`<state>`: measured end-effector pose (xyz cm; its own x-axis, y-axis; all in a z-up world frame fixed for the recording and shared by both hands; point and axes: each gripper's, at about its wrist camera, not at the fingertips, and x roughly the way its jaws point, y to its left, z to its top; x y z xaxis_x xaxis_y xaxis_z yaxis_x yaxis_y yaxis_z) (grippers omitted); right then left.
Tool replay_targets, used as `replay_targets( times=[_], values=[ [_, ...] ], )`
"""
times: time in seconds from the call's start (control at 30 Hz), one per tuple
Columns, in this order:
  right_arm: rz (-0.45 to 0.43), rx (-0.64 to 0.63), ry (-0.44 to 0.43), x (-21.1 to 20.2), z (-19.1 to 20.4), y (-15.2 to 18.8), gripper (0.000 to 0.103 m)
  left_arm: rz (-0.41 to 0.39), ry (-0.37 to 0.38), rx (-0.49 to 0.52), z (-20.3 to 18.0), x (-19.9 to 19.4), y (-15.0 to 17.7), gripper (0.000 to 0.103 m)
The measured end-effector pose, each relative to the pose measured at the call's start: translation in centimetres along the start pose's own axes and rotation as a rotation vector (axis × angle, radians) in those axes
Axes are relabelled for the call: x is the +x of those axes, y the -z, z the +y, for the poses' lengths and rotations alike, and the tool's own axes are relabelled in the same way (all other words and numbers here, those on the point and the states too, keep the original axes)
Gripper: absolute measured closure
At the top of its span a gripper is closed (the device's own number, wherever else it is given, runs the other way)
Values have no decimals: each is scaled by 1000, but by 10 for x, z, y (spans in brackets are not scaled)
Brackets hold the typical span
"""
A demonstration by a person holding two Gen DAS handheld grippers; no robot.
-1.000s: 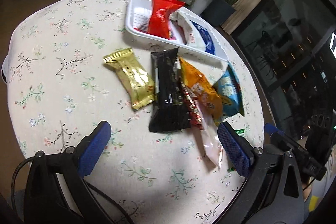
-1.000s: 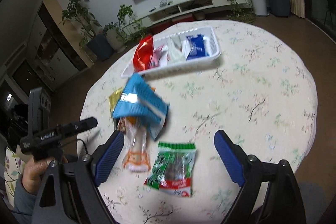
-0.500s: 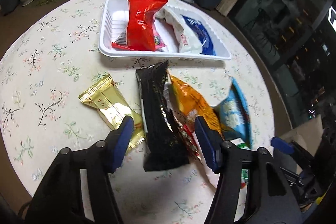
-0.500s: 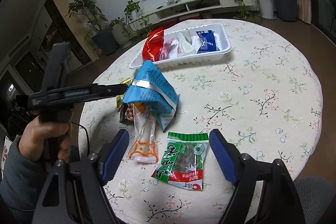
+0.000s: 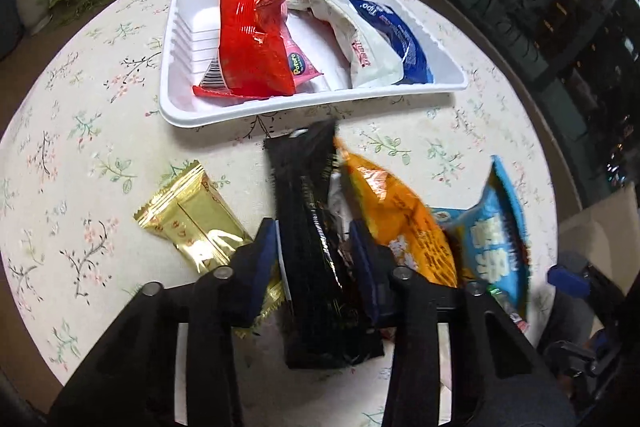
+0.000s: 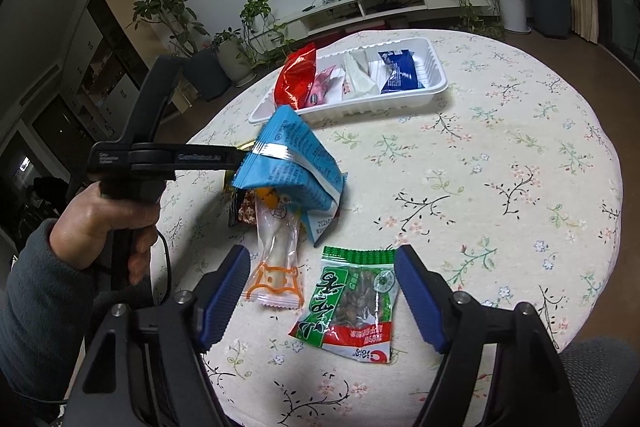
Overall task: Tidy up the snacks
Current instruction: 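Grasp the black packet with the left tool, then grasp the blue packet with the right tool while the left tool holds the black packet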
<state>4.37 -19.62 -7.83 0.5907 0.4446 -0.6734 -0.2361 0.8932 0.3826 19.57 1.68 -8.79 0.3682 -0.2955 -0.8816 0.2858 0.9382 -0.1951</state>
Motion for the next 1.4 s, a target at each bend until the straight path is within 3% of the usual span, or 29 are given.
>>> replay_targets(
  times=[0.33,0.47,0.63,1.0,1.17,1.4],
  values=[
    [15,12,-8,6,-2,2,26,54,-32,39,0,11,-2,68],
    [12,-8,2,4,-1,0,26,45,-78,105,-11,13,-6,78],
    [9,-42,28,6,-1,-11,26,13,-43,91,-8,6,2,82],
    [69,-316,95,49,21,-38,23,-70,53,-42,21,-22,38,82],
    [136,-422,13,67,27,-50,23,-93,112,-105,35,-29,54,82],
    [218,-675,-74,90,41,-62,22,-109,188,-141,41,-37,72,82]
  ],
)
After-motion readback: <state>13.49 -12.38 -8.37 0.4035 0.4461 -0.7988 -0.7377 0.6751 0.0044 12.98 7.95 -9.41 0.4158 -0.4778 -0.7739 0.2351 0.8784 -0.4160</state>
